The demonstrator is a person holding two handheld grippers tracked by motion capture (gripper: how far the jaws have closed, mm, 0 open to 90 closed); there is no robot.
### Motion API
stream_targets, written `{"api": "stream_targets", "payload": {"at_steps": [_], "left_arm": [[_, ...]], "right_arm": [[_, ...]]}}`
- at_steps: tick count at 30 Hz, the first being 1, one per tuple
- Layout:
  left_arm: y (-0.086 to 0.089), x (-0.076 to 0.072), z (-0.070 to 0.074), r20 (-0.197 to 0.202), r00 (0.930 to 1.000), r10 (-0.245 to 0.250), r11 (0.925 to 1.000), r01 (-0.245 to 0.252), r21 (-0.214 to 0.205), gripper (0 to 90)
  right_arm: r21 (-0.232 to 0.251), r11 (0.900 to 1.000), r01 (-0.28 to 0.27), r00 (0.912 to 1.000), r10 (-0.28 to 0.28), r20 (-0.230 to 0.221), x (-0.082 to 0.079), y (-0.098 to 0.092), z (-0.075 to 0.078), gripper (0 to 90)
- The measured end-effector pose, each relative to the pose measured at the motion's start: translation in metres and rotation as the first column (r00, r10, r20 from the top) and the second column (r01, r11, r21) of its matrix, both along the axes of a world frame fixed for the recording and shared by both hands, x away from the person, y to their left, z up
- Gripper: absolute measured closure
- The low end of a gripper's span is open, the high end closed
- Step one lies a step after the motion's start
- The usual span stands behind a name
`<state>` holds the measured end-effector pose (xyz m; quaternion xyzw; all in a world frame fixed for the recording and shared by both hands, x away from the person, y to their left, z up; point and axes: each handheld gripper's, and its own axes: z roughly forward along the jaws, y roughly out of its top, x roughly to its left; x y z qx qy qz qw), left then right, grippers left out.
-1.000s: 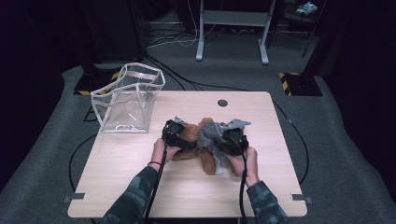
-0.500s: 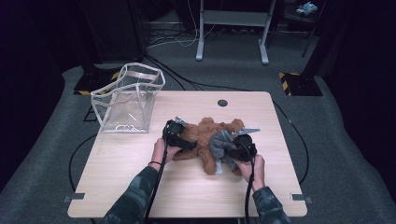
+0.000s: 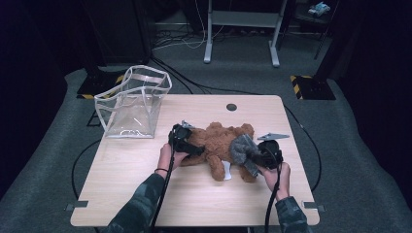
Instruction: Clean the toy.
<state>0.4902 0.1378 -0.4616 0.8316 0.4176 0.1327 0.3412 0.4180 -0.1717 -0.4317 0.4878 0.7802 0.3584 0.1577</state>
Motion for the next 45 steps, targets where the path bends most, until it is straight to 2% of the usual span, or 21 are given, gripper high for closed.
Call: {"api": "stream_targets", "payload": {"at_steps": [5,9,12,14,16,18,21,24,25,27,30,34,38,39,40,41,44,45], "left_arm": [[-0.002,-0.003,0.015,0.026,0.9989,0.040,0.9984,-0.039,-0.042,1.0],[0.001,-0.004,0.026,0.055,0.9967,0.059,0.9951,-0.054,-0.082,4.7],[-0.001,-0.002,0.033,0.070,0.9955,0.063,0.9945,-0.057,-0.088,7.1],[-0.005,0.002,0.033,0.074,0.9948,0.071,0.9947,-0.065,-0.080,7.7],[-0.009,0.008,0.026,0.046,0.9967,0.068,0.9967,-0.066,-0.048,8.3],[-0.009,0.011,0.018,0.025,0.9967,0.077,0.9956,-0.075,-0.056,5.9],[-0.007,0.012,0.010,0.027,0.9954,0.092,0.9923,-0.090,-0.085,5.1],[-0.005,0.013,0.006,0.010,0.9963,0.085,0.9920,-0.084,-0.094,5.1],[-0.004,0.013,0.004,0.004,0.9964,0.084,0.9916,-0.084,-0.099,5.1],[-0.002,0.013,0.002,-0.007,0.9971,0.075,0.9927,-0.076,-0.094,5.1],[-0.001,0.013,-0.001,-0.010,0.9976,0.069,0.9928,-0.069,-0.098,5.1],[0.001,0.013,-0.002,-0.028,0.9982,0.053,0.9946,-0.055,-0.088,5.2],[0.001,0.013,-0.003,-0.027,0.9982,0.053,0.9948,-0.055,-0.085,5.2],[0.001,0.013,-0.003,-0.027,0.9983,0.051,0.9951,-0.054,-0.083,5.2],[0.001,0.013,-0.003,-0.030,0.9983,0.050,0.9952,-0.052,-0.083,5.2],[0.001,0.013,-0.004,-0.030,0.9983,0.050,0.9951,-0.052,-0.085,5.2],[0.002,0.013,-0.004,-0.030,0.9982,0.052,0.9948,-0.055,-0.086,5.2],[0.002,0.012,-0.004,-0.034,0.9982,0.050,0.9951,-0.053,-0.083,5.2]], "right_arm": [[0.040,0.9971,0.065,0.9977,-0.066,0.018,0.009,-0.021,0.012,76.9],[0.033,0.9936,0.108,0.9932,-0.110,0.040,0.018,-0.032,0.020,76.8],[0.031,0.9915,0.127,0.9900,-0.128,0.058,0.028,-0.034,0.028,76.7],[0.026,0.9915,0.127,0.9889,-0.129,0.074,0.037,-0.031,0.036,76.7],[0.015,0.9933,0.115,0.9893,-0.115,0.089,0.050,-0.024,0.042,76.7],[-0.004,0.9946,0.104,0.9907,-0.103,0.088,0.064,-0.014,0.044,76.7],[-0.034,0.9962,0.081,0.9945,-0.078,0.069,0.086,0.003,0.038,76.7],[-0.057,0.9965,0.061,0.9981,-0.061,0.004,0.109,0.014,0.019,76.0],[-0.065,0.9960,0.062,0.9976,-0.064,-0.028,0.115,0.017,0.012,76.0],[-0.049,0.9979,0.042,0.9949,-0.046,-0.090,0.124,0.019,-0.002,76.1],[-0.055,0.9979,0.036,0.9897,-0.043,-0.136,0.130,0.021,-0.019,76.6],[-0.088,0.9944,0.058,0.9892,-0.069,-0.129,0.131,0.018,-0.025,77.2],[-0.121,0.9893,0.080,0.9871,-0.096,-0.128,0.136,0.012,-0.025,77.3],[-0.127,0.9862,0.107,0.9851,-0.122,-0.121,0.139,0.010,-0.025,77.3],[-0.152,0.9794,0.133,0.9844,-0.148,-0.095,0.140,0.008,-0.024,77.4],[-0.183,0.9712,0.152,0.9818,-0.170,-0.085,0.142,0.004,-0.024,77.4],[-0.194,0.9535,0.231,0.9604,-0.255,-0.112,0.148,-0.010,-0.023,77.3],[-0.209,0.9488,0.237,0.9568,-0.265,-0.120,0.149,-0.017,-0.022,77.3]]}}
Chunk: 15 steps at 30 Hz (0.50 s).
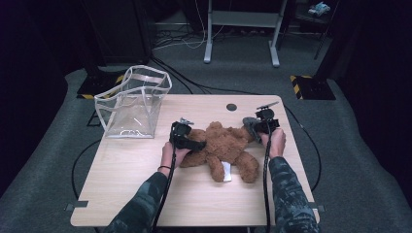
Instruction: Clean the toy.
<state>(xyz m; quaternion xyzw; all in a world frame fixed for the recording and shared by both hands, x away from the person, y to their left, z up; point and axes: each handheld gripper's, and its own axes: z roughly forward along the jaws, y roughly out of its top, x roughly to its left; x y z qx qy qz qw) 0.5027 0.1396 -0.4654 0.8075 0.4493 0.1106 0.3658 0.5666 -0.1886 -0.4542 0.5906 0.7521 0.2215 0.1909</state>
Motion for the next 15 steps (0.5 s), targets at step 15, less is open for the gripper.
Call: {"api": "stream_targets", "payload": {"at_steps": [15], "left_arm": [[0.000,-0.002,-0.001,0.012,0.9999,-0.001,1.0000,0.001,-0.002,5.2]], "right_arm": [[0.069,0.9570,-0.282,0.9589,0.278,0.056,-0.024,0.053,0.022,77.0]]}}
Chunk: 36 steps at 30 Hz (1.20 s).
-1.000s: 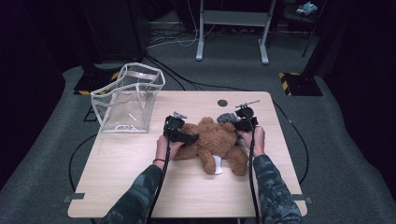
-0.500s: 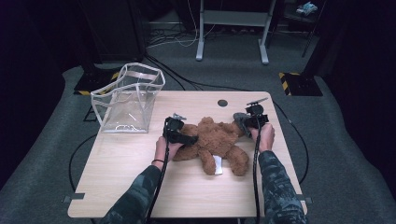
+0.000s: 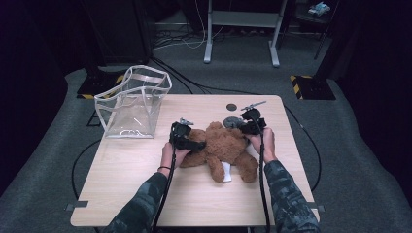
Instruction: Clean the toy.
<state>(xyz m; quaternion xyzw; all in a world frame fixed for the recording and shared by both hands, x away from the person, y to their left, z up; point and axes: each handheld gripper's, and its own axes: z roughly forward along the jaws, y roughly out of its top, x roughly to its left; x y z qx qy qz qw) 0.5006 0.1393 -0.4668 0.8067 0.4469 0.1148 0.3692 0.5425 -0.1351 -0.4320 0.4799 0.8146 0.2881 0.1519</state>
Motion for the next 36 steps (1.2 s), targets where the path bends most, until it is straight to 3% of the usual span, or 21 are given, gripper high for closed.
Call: {"api": "stream_targets", "payload": {"at_steps": [3,5,7,10,12,16,18,20,22,23,24,26,27,32,36], "left_arm": [[0.001,-0.001,-0.001,-0.003,0.9999,-0.010,0.9999,0.010,0.004,5.2],[0.001,0.000,-0.002,0.001,0.9999,-0.011,0.9999,0.011,-0.001,5.2],[0.002,0.000,-0.002,-0.001,0.9999,-0.013,0.9999,0.013,-0.001,5.2],[0.001,0.000,-0.002,-0.001,0.9999,-0.013,0.9999,0.013,0.001,5.2],[0.001,0.000,-0.002,0.001,0.9999,-0.012,0.9999,0.012,0.002,5.2],[0.001,0.000,-0.002,-0.010,0.9999,-0.011,0.9999,0.011,0.002,5.2],[0.001,0.000,-0.002,-0.010,0.9999,-0.011,0.9999,0.011,0.000,5.2],[0.001,0.001,-0.002,-0.006,1.0000,-0.007,1.0000,0.007,-0.002,5.2],[0.001,0.001,-0.002,-0.008,0.9999,-0.007,1.0000,0.007,-0.001,5.2],[0.000,0.001,-0.002,-0.006,1.0000,-0.006,1.0000,0.006,-0.001,5.2],[0.000,0.001,-0.002,-0.008,0.9999,-0.007,1.0000,0.007,0.000,5.2],[0.000,0.001,-0.002,-0.007,1.0000,-0.006,1.0000,0.006,-0.001,5.2],[0.000,0.001,-0.002,-0.007,1.0000,-0.006,1.0000,0.006,-0.002,5.2],[0.000,0.001,-0.002,-0.005,0.9999,-0.011,0.9999,0.011,0.000,5.2],[0.000,0.001,-0.002,-0.006,0.9999,-0.011,0.9999,0.011,0.001,5.2]], "right_arm": [[-0.033,0.9992,0.022,0.9996,-0.022,-0.017,0.004,0.000,-0.015,77.2],[-0.010,0.9988,0.048,0.9976,-0.048,-0.050,0.008,-0.008,-0.021,77.4],[-0.004,0.9973,0.074,0.9959,-0.074,-0.052,0.012,-0.016,-0.025,77.7],[-0.053,0.9922,0.113,0.9934,-0.114,-0.015,0.014,-0.020,-0.024,77.7],[-0.102,0.9820,0.159,0.9873,-0.158,0.012,0.015,-0.023,-0.022,77.7],[-0.124,0.9651,0.230,0.9731,-0.229,0.027,0.013,-0.036,-0.019,77.5],[-0.064,0.9713,0.229,0.9733,-0.228,0.025,0.008,-0.043,-0.014,77.4],[0.011,0.9791,0.203,0.9790,-0.203,0.011,0.000,-0.046,-0.006,77.3],[0.078,0.9867,0.142,0.9898,-0.141,-0.017,-0.008,-0.044,-0.001,77.3],[0.085,0.9894,0.117,0.9928,-0.115,-0.034,-0.010,-0.041,-0.001,77.3],[0.089,0.9924,0.085,0.9956,-0.081,-0.048,-0.013,-0.035,-0.003,77.4],[0.020,0.9989,0.043,0.9978,-0.042,-0.051,-0.016,-0.022,-0.012,77.5],[0.004,0.9983,0.059,0.9972,-0.059,-0.046,-0.016,-0.018,-0.018,77.6],[0.049,0.9915,0.120,0.9895,-0.116,-0.086,-0.009,-0.034,-0.035,77.8],[-0.007,0.9858,0.168,0.9847,-0.168,-0.048,-0.008,-0.040,-0.036,77.7]]}}
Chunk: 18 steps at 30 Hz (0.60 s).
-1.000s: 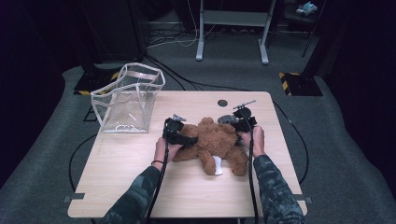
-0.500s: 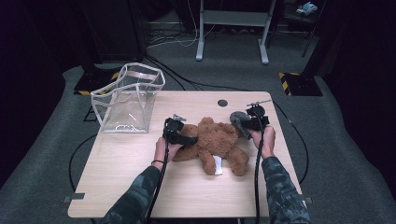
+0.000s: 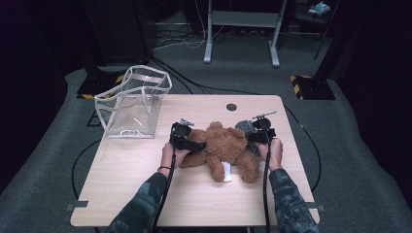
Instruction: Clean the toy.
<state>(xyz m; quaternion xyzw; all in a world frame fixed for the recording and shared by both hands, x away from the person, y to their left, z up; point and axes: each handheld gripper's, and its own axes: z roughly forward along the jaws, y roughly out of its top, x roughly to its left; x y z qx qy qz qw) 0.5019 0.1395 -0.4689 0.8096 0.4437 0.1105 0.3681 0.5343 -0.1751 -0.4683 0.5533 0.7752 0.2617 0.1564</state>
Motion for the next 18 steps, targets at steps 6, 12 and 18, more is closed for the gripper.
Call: {"api": "stream_targets", "payload": {"at_steps": [6,12,18], "left_arm": [[0.001,0.001,0.000,-0.004,1.0000,-0.002,1.0000,0.002,-0.003,5.2],[0.001,0.001,0.000,-0.004,1.0000,-0.004,1.0000,0.004,-0.001,5.2],[0.001,0.001,0.000,-0.008,0.9999,-0.007,1.0000,0.007,-0.002,5.2]], "right_arm": [[-0.072,0.9922,0.102,0.9948,-0.102,-0.004,0.004,-0.021,-0.004,77.5],[0.137,0.9878,0.074,0.9963,-0.079,0.034,-0.017,-0.027,0.017,77.1],[0.114,0.9928,-0.037,0.9992,0.035,0.018,-0.018,0.005,0.012,77.0]]}}
